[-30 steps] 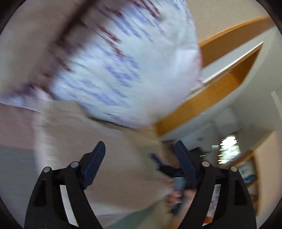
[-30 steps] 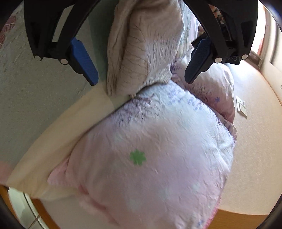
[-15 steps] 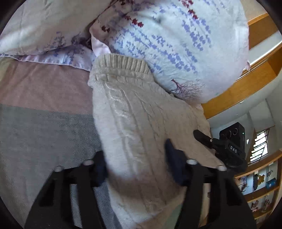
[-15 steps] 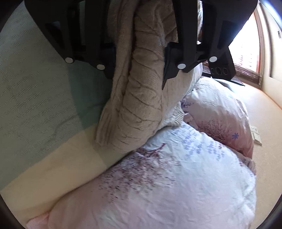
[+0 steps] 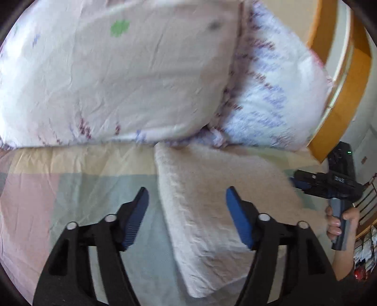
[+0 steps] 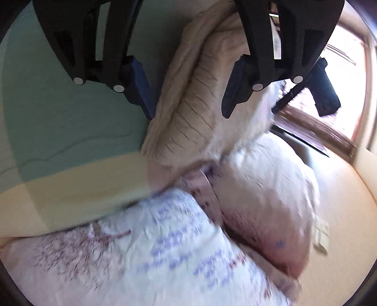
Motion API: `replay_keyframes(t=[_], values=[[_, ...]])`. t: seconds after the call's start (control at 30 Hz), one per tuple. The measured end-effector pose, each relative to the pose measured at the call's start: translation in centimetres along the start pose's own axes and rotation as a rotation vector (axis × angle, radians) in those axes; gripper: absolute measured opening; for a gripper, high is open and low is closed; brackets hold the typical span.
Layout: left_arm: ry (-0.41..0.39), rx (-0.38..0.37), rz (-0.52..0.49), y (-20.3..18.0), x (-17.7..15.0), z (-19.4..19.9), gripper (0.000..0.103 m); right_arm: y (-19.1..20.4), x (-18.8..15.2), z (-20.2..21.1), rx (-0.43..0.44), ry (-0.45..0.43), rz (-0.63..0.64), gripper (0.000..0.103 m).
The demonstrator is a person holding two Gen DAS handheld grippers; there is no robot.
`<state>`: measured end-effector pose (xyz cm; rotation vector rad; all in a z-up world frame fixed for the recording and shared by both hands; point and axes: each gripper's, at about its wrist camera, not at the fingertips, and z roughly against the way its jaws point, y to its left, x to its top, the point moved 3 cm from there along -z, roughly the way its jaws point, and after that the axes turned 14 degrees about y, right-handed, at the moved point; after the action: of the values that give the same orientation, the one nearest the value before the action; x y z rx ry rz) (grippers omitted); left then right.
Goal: Fold small clothes
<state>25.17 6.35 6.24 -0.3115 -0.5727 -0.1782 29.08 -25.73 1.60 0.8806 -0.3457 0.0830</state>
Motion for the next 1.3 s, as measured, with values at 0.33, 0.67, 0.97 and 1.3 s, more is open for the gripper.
replay_keyframes(t=[0.33,0.67,0.97,1.3], values=[[0.102,-0.06,-0.23,-7.8,-1.9,-4.2,0.077,-1.3,-0.4,-2.6,-0.017,0.062,-0.022,0.016],[0.097,0.034,-0.39,-9.1,-6.1,-4.9,0.072,0.0,-1.7,-3.0,-0.416,-0.052,0.011,0.045],[0.019,0.041,-0.154,-5.0,-9.5,-0.6,0.094,6.4,-10.1,-0.4,-0.383,-0.138,0.248,0.046],[0.084,0.278,-0.06,-4.5,-12.1,-0.4,0.101,4.7,-13.3,0.0,-0.498,-0.113,0.094,0.08]])
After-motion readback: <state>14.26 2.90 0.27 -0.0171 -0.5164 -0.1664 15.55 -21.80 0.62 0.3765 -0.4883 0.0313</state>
